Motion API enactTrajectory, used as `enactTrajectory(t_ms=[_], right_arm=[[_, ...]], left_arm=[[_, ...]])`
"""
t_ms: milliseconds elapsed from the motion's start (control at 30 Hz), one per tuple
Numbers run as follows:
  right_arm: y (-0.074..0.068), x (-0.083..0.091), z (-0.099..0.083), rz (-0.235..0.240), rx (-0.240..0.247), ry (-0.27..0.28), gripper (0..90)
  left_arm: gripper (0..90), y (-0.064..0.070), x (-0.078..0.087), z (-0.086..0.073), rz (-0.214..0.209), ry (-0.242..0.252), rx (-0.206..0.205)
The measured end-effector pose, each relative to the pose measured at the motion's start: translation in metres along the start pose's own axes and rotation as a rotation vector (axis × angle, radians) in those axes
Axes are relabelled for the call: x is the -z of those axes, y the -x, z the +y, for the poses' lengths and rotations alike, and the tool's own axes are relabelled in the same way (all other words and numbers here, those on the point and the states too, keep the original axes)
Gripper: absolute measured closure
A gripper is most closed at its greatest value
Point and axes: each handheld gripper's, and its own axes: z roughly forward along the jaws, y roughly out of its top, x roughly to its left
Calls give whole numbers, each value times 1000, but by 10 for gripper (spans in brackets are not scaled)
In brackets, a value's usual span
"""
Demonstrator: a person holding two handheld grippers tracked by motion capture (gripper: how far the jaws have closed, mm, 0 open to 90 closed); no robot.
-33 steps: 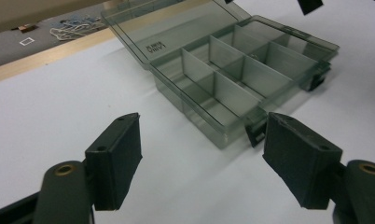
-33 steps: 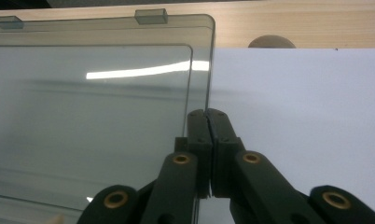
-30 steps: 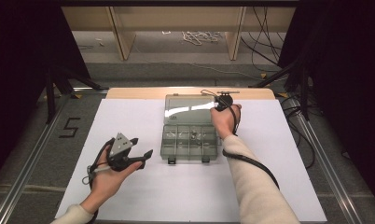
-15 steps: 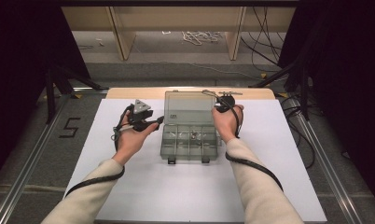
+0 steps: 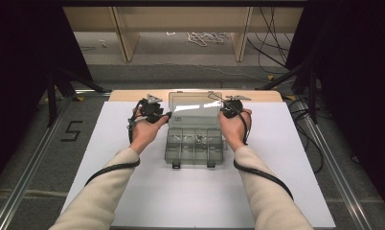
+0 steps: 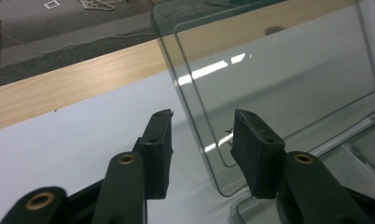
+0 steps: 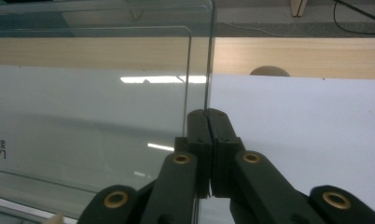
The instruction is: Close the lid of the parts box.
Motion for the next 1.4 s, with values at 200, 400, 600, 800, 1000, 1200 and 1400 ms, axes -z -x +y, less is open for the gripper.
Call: enactTrajectory(t_ms=[200, 400, 600, 800, 1000, 1200, 1400], right_arm=[[-1, 5, -2, 2, 2, 26, 894], [-1, 9, -5, 9, 8, 38, 894], [-1, 13, -7, 14, 18, 51, 894], [0, 16, -8, 24, 27, 58, 894], [0, 18, -9, 27, 21, 63, 893], [1, 20, -12, 26, 14, 75, 887], [1, 22, -13, 30, 33, 86, 843]], left_arm=[[634, -6, -6, -1, 1, -18, 14], [672, -2, -12, 3, -2, 7, 41], [728, -3, -15, 5, -11, -16, 36], [786, 0, -20, 4, -20, -1, 87], [834, 0, -17, 4, -7, -6, 93], [853, 4, -13, 2, -8, 42, 121], [859, 5, -9, -2, -12, 70, 115]])
